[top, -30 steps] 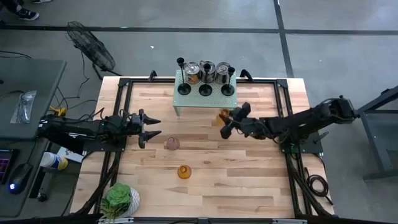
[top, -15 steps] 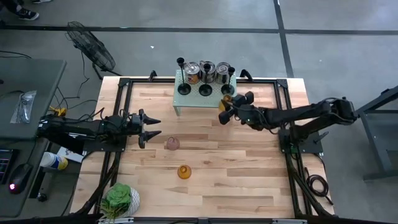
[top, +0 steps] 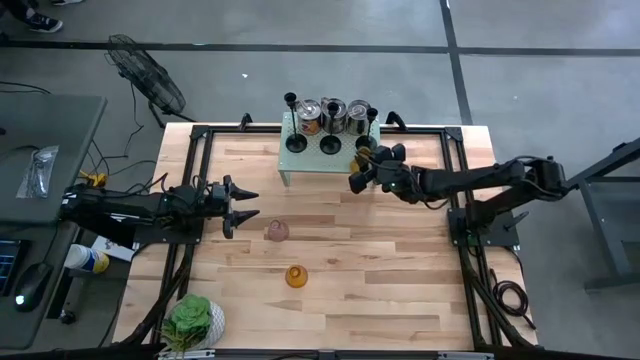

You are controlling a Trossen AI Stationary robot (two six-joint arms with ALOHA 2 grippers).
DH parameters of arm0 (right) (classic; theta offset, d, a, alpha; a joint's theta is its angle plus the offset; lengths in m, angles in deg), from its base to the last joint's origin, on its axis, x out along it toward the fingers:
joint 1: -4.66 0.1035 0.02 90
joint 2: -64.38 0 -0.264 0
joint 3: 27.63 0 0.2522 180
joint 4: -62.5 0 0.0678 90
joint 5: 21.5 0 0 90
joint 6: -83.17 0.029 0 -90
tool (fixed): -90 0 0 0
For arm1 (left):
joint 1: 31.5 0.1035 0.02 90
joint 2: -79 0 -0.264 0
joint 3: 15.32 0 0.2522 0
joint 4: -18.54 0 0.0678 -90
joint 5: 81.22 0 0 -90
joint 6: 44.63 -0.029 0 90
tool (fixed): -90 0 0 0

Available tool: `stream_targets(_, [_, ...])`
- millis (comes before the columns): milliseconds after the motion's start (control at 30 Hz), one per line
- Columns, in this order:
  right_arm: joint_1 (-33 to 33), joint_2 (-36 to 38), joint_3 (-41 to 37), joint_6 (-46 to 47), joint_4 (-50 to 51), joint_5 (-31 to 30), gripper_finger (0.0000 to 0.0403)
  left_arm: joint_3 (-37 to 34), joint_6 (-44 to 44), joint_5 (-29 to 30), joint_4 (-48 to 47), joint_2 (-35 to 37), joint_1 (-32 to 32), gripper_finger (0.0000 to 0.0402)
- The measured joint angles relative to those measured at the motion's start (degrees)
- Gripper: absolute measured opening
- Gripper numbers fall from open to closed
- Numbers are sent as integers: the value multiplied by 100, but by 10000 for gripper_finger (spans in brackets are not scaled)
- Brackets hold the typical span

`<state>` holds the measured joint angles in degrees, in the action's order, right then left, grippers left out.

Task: Pick & Place candle stick holders
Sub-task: Put the right yellow candle holder on the shelf

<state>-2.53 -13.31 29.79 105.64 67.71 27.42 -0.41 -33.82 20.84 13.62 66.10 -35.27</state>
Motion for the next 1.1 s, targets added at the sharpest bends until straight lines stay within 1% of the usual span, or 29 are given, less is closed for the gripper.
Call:
stream_targets(100, [-55, -70, 0, -3, -150, -10, 125, 0, -2, 0, -2, 1, 0, 253])
stream_targets(667, [-331, -173, 11, -36, -157, 48, 123, 0, -2, 0, 0, -1, 0, 253])
stream_targets(1100, [-344, -188, 11, -38, -205, 61, 124, -1, -1, 0, 0, 0, -1, 253])
